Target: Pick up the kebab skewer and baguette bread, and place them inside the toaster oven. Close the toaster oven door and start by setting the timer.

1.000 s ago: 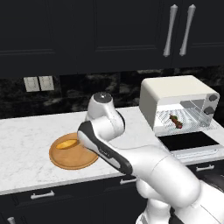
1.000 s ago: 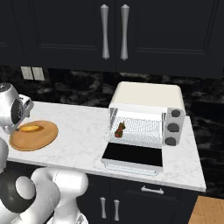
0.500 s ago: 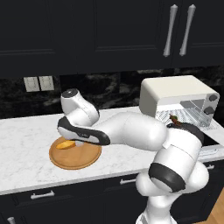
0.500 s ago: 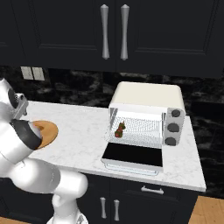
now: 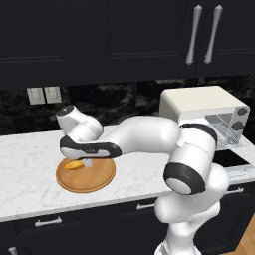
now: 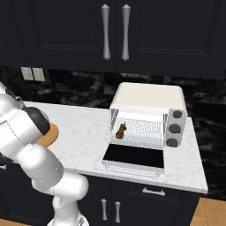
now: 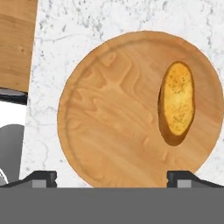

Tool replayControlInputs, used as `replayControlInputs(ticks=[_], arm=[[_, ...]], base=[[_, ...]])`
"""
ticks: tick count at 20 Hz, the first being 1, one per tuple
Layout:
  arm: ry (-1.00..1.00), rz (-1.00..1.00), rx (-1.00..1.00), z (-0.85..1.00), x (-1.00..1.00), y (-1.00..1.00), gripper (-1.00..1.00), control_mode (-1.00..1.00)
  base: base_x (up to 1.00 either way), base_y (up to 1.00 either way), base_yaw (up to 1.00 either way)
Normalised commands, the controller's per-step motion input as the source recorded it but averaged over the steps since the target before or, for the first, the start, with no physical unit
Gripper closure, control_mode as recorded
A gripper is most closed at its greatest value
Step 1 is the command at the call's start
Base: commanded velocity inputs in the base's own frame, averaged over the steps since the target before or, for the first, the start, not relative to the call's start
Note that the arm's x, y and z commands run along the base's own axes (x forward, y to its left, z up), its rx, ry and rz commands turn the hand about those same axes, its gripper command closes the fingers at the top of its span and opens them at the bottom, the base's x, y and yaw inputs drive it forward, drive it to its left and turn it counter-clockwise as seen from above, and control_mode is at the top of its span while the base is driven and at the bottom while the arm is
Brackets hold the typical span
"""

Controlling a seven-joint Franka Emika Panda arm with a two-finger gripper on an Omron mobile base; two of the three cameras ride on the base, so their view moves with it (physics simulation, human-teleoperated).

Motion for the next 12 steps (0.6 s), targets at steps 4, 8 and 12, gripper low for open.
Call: replayControlInputs(ticks=[4,8,12], arm=[[-0.04,0.06,0.0,-0.37,0.04,0.0,-1.0,-1.0],[-0.03,0.02,0.0,-0.23,0.23,0.0,-1.0,-1.0],[0.0,0.0,-0.01,-0.14,0.43,0.19,-1.0,-1.0]], base=[[0.0,0.0,0.0],[0.0,0.0,0.0],[0.0,0.0,0.0]])
